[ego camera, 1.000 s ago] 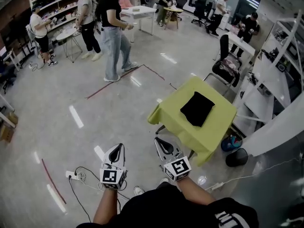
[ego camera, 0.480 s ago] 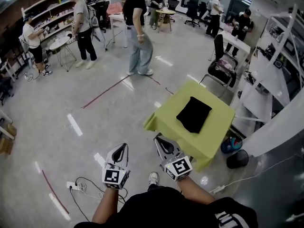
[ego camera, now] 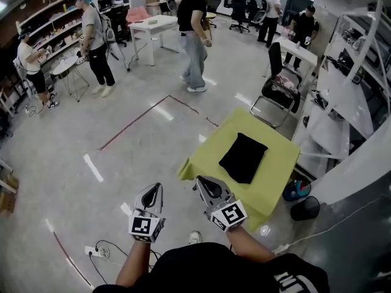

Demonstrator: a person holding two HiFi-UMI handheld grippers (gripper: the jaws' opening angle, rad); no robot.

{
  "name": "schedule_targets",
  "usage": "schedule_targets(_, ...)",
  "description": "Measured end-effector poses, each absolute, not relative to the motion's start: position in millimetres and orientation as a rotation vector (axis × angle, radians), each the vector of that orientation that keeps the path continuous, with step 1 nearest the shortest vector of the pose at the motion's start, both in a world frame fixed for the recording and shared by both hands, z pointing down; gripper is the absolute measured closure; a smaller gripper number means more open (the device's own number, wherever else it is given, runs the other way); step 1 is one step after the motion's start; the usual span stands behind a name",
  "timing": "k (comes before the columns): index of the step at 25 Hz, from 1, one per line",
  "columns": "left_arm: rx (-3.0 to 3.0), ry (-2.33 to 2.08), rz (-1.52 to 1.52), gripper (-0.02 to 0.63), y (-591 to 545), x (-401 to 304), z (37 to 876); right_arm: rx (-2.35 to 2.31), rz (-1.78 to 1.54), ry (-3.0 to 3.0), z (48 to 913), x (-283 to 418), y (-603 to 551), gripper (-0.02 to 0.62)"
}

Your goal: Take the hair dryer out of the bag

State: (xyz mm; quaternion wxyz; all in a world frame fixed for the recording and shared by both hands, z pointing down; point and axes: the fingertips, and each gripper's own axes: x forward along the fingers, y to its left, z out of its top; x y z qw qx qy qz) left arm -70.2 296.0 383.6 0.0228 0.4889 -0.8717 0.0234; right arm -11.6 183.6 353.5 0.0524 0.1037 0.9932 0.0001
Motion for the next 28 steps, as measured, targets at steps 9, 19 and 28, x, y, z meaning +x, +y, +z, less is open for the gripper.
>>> schedule_targets(9,1.576,-2.616,0.096,0.6,246,-81,395,0.261,-0.071,3.055,371,-21,140,0.589)
schedule_targets(19,1.726,-2.484,0.087,0.6,186,-105,412,0.072,-0.091,3.104,386,-30,92,0.589)
schedule_targets(28,1.979,-2.333,0.08,0.6,124,-155,396,-0.196,-0.046,3.097,373,-70,48,0.589)
